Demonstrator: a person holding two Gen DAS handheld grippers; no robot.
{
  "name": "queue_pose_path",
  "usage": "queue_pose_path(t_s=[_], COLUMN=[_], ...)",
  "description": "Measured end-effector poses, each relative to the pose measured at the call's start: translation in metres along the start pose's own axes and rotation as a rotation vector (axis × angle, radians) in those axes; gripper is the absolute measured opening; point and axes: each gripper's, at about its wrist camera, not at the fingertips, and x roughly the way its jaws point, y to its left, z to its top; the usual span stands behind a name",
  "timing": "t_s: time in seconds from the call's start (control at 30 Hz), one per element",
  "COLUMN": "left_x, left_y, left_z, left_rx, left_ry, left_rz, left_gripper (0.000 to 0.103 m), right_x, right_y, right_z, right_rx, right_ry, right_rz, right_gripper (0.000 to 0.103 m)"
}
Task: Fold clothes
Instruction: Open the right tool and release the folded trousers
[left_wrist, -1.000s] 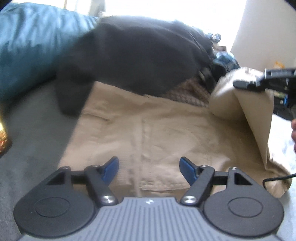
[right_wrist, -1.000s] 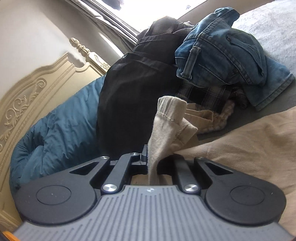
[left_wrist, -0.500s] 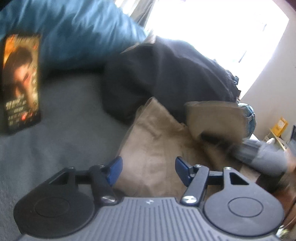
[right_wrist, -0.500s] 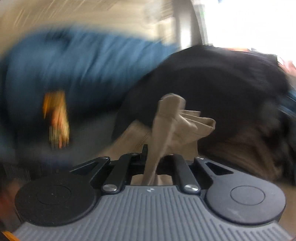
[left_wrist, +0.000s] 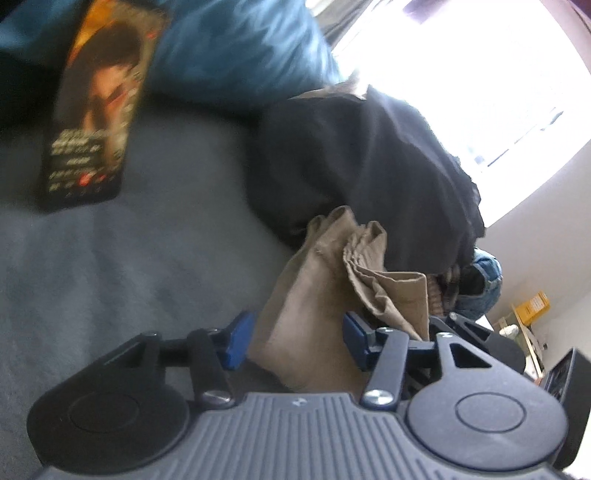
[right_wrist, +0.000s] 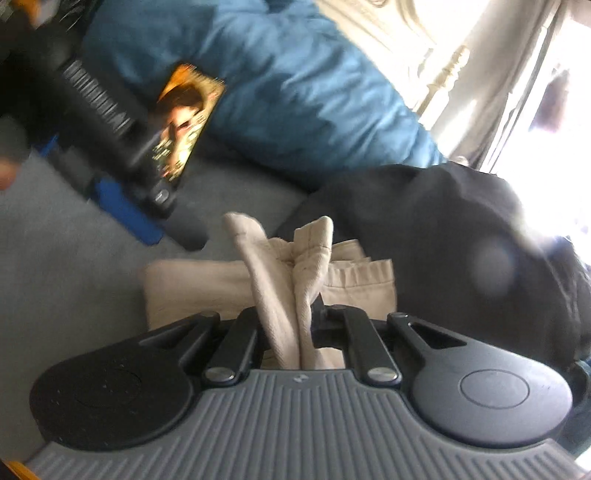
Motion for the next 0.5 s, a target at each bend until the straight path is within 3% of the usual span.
queue_pose_path(t_s=[0.17,0.37,0.47,0.5], left_x=[-0.008,-0.01,-0.01,-0.01], left_y=[0.009,0.006,0.003,0.002], left_z=[0.003,0.004,0.002,0.002], left_rx=[-0.015,-0.001,0.005,0.009], left_ry=[-0.014,-0.024,-0.028,-0.031], left_rz=[0.019,0.013,0.008,0.005], left_gripper=[0.053,0.053,0.053,0.053], right_x=[0.002,0.014,0.005,0.002], right_y=[0.013,0.049,0.05,0.049], right_z=[0.007,-0.004,0.0,0.002], right_rx=[-0.112,-0.301,-0.288,-0.28], right_ry=[-0.045,0.05,0.037,0.033], right_rz=[-0.029,0.014,0.011,0.011], right_gripper=[0.004,0.007,0.014,0.022])
